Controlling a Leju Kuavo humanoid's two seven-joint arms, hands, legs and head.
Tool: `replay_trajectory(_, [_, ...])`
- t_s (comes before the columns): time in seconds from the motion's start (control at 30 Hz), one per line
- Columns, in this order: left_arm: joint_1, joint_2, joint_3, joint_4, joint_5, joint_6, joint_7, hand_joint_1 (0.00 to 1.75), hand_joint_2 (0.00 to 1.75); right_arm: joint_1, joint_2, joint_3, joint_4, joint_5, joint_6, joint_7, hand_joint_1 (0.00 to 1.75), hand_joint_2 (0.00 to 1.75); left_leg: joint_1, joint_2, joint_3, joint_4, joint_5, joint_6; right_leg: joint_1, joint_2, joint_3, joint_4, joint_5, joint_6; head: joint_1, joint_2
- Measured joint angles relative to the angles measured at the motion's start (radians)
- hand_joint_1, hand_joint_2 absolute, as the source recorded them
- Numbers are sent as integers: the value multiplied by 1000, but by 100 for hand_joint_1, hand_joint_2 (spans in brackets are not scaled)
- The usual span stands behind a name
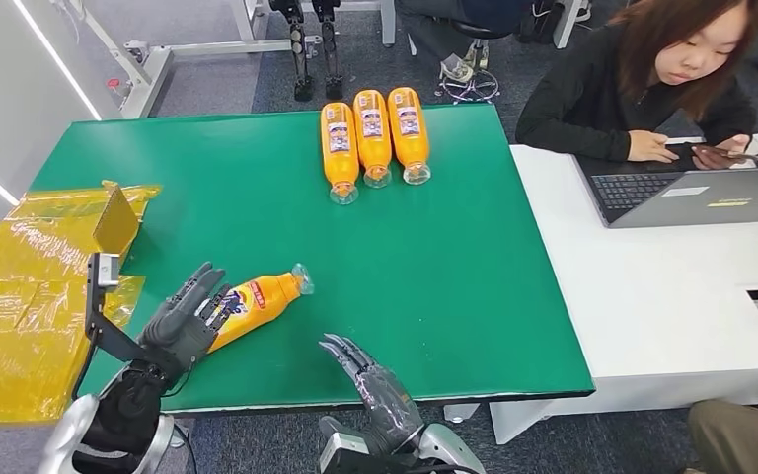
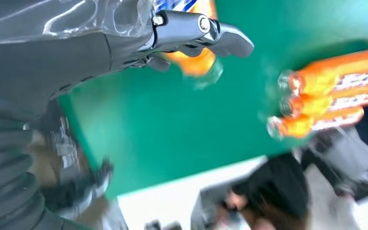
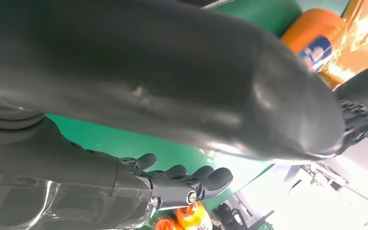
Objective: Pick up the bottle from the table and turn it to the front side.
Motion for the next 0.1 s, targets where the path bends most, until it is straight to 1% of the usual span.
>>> replay_trajectory(0.07, [19, -9, 23, -28, 111, -6, -86, 0, 175, 3, 0, -5, -4, 0, -2, 1, 0, 0, 0, 0, 0, 0, 0, 0, 0, 0, 0, 0, 0, 0, 0, 0])
replay_trajectory(0.1, [24, -12, 28, -36, 138, -9, -110, 0, 175, 3, 0, -7, -5, 0, -3, 1, 0, 0, 0, 0, 0, 0, 0, 0, 0, 0, 0, 0, 0, 0, 0, 0])
